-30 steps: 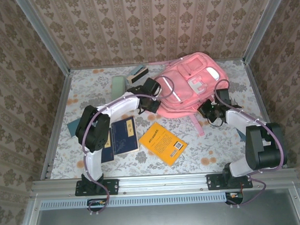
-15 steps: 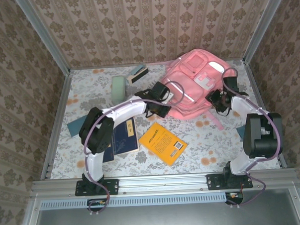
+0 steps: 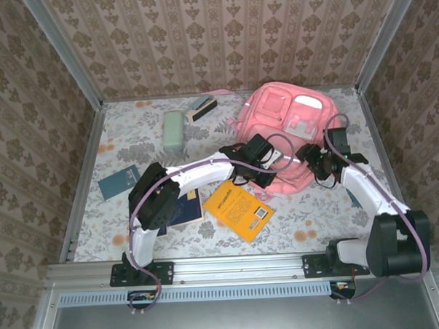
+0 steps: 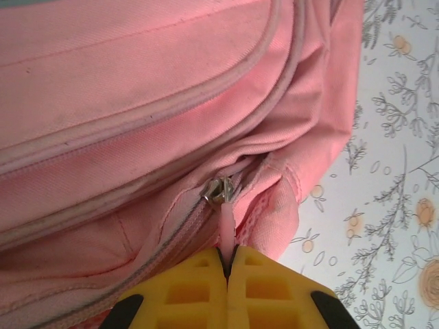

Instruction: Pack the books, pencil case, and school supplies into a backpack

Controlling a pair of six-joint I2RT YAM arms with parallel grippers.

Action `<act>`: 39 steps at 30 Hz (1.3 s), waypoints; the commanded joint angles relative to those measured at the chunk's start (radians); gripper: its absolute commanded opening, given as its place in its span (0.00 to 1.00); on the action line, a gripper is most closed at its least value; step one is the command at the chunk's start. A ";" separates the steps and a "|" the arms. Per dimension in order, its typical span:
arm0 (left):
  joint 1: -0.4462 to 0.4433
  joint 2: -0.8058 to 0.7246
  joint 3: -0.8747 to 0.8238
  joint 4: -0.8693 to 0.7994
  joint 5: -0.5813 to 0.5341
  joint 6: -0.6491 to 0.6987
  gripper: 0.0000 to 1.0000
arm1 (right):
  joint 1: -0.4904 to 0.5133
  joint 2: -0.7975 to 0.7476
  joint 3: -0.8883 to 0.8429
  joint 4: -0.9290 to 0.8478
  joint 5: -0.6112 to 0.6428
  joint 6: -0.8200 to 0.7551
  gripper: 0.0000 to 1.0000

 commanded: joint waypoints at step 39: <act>0.061 -0.055 -0.029 -0.157 -0.242 0.011 0.00 | 0.035 -0.146 -0.315 0.297 -0.032 0.279 0.00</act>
